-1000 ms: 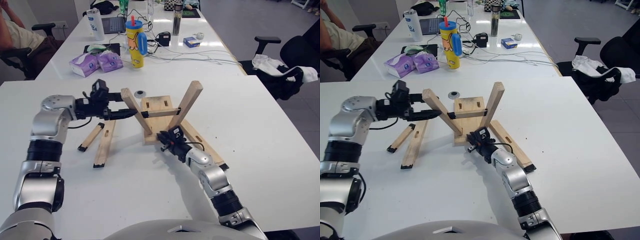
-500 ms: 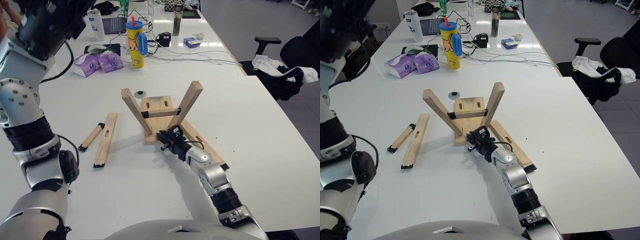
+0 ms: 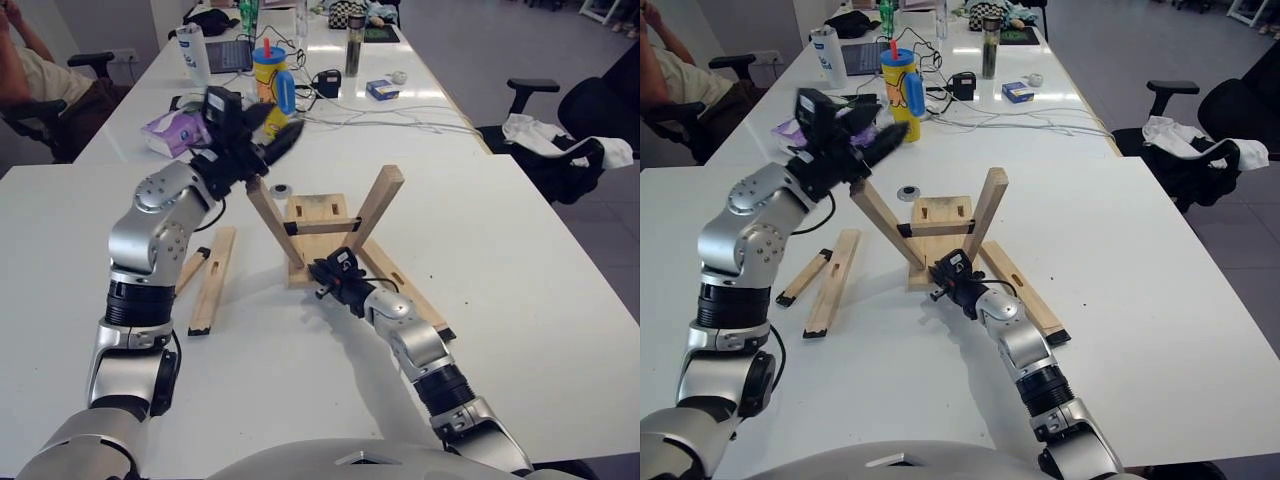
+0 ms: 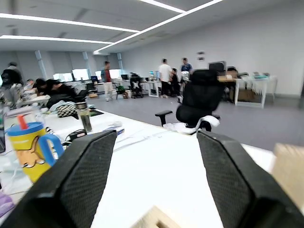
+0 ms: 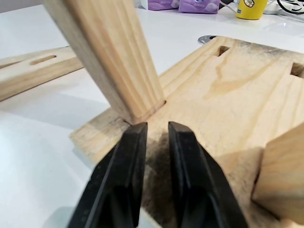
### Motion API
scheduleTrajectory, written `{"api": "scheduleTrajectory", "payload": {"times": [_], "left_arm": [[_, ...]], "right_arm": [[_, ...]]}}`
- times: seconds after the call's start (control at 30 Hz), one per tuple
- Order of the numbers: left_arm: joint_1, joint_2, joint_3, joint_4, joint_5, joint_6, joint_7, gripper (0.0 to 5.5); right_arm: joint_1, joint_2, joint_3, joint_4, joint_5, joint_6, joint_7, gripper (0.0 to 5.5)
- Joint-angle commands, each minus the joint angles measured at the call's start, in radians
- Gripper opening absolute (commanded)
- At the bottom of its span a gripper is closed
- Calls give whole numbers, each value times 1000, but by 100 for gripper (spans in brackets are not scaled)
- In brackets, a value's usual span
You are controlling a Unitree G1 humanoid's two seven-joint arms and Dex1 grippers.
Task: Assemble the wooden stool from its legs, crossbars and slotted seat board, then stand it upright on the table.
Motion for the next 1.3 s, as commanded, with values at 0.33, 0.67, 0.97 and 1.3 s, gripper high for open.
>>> {"api": "scheduleTrajectory", "payload": {"times": [0.33, 0.67, 0.97, 1.3], "left_arm": [[346, 0, -464, 114, 359, 135, 146, 316], [265, -101, -14, -342, 442, -137, 498, 316], [766, -153, -49, -588, 529, 81, 540, 312], [643, -201, -96, -572, 636, 101, 575, 312]], "right_arm": [[49, -13, 12, 143, -36, 91, 6, 80], [54, 41, -82, -22, 70, -142, 36, 80], [295, -155, -114, -586, 167, -13, 143, 1], [80, -130, -437, -421, 142, 24, -189, 1]]}}
